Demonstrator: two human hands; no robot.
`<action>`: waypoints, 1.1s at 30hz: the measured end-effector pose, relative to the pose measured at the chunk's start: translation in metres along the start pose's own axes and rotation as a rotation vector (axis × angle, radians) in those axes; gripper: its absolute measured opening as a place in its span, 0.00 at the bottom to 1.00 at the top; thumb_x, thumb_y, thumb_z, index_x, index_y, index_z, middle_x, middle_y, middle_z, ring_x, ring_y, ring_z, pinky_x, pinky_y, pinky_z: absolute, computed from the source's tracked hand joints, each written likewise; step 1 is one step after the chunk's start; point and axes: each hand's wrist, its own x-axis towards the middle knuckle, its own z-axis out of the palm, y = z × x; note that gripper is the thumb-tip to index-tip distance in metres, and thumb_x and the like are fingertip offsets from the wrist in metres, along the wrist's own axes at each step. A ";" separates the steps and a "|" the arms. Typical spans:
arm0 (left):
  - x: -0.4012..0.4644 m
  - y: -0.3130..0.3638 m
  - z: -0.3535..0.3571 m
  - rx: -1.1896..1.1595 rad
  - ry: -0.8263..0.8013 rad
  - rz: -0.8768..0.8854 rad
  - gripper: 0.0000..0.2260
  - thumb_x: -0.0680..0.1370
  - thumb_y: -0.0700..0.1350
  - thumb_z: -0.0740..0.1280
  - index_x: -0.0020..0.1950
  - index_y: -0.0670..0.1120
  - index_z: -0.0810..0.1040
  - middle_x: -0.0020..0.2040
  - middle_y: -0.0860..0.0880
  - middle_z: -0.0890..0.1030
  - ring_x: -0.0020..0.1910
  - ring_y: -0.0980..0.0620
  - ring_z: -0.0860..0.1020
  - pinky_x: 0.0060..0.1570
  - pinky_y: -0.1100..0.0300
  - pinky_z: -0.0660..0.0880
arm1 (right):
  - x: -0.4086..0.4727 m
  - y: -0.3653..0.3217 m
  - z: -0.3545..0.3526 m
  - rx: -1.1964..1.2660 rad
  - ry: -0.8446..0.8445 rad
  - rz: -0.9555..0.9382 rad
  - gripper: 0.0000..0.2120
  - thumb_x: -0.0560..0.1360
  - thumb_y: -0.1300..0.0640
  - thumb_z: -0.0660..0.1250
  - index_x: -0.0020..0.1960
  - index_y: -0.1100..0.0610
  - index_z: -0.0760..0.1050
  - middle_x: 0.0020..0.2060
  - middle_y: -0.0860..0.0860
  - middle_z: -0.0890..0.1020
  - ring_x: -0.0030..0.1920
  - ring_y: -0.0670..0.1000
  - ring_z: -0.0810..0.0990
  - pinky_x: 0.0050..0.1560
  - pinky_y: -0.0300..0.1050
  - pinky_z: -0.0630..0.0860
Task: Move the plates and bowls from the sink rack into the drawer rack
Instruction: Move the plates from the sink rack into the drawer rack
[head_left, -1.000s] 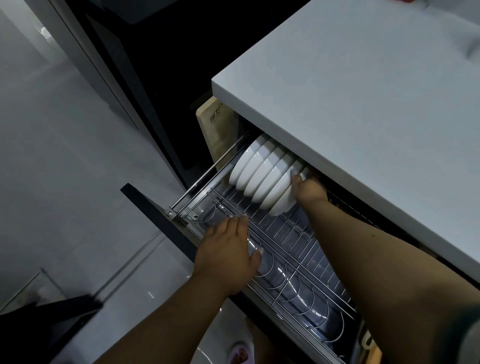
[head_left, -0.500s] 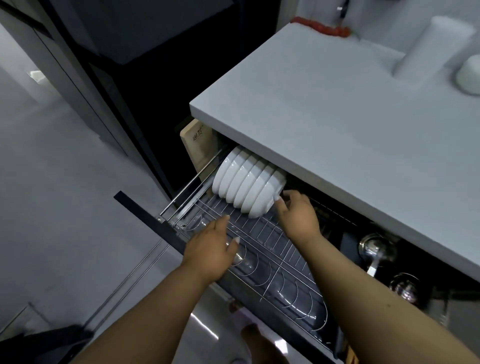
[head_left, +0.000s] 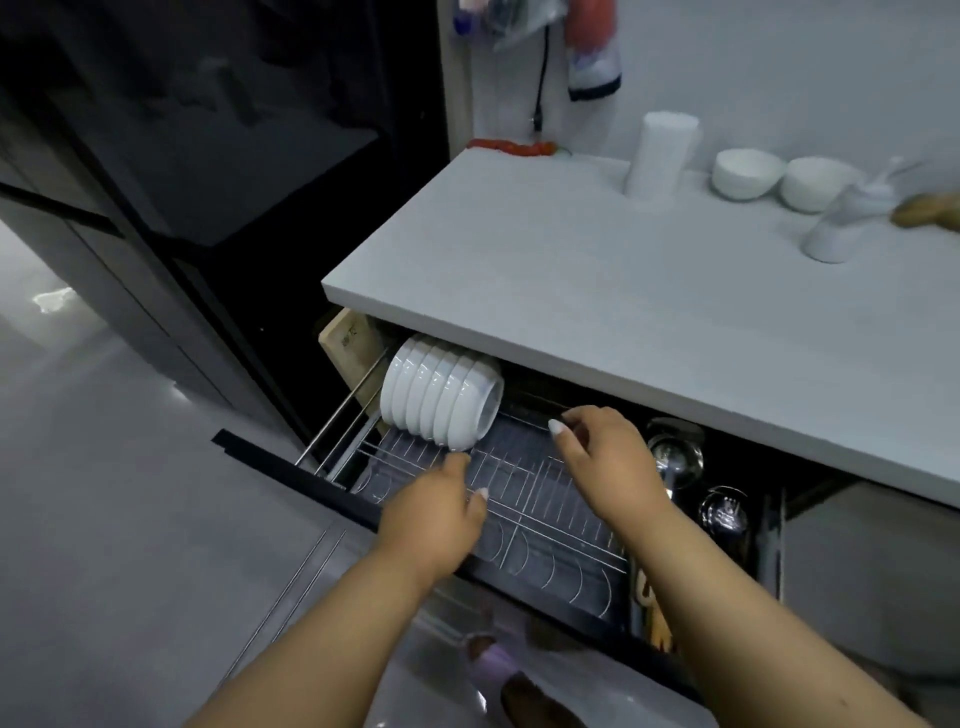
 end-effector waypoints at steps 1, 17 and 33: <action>-0.003 0.009 0.001 0.002 -0.001 0.020 0.21 0.80 0.54 0.57 0.71 0.49 0.64 0.54 0.48 0.81 0.54 0.46 0.78 0.49 0.53 0.75 | -0.009 0.003 -0.010 -0.008 0.020 -0.006 0.20 0.78 0.43 0.59 0.61 0.55 0.76 0.52 0.51 0.78 0.54 0.51 0.75 0.49 0.41 0.68; -0.014 0.202 0.046 0.096 -0.097 0.421 0.18 0.81 0.53 0.57 0.68 0.49 0.66 0.44 0.51 0.80 0.45 0.50 0.77 0.37 0.57 0.71 | -0.127 0.118 -0.164 0.016 0.379 0.244 0.16 0.79 0.45 0.59 0.55 0.54 0.78 0.46 0.47 0.76 0.51 0.48 0.72 0.47 0.40 0.65; -0.084 0.512 0.185 0.103 -0.352 0.844 0.19 0.80 0.54 0.58 0.68 0.46 0.67 0.61 0.46 0.76 0.59 0.46 0.75 0.52 0.57 0.70 | -0.289 0.338 -0.347 -0.045 0.617 0.601 0.16 0.79 0.45 0.59 0.53 0.55 0.78 0.47 0.50 0.78 0.49 0.50 0.75 0.45 0.41 0.68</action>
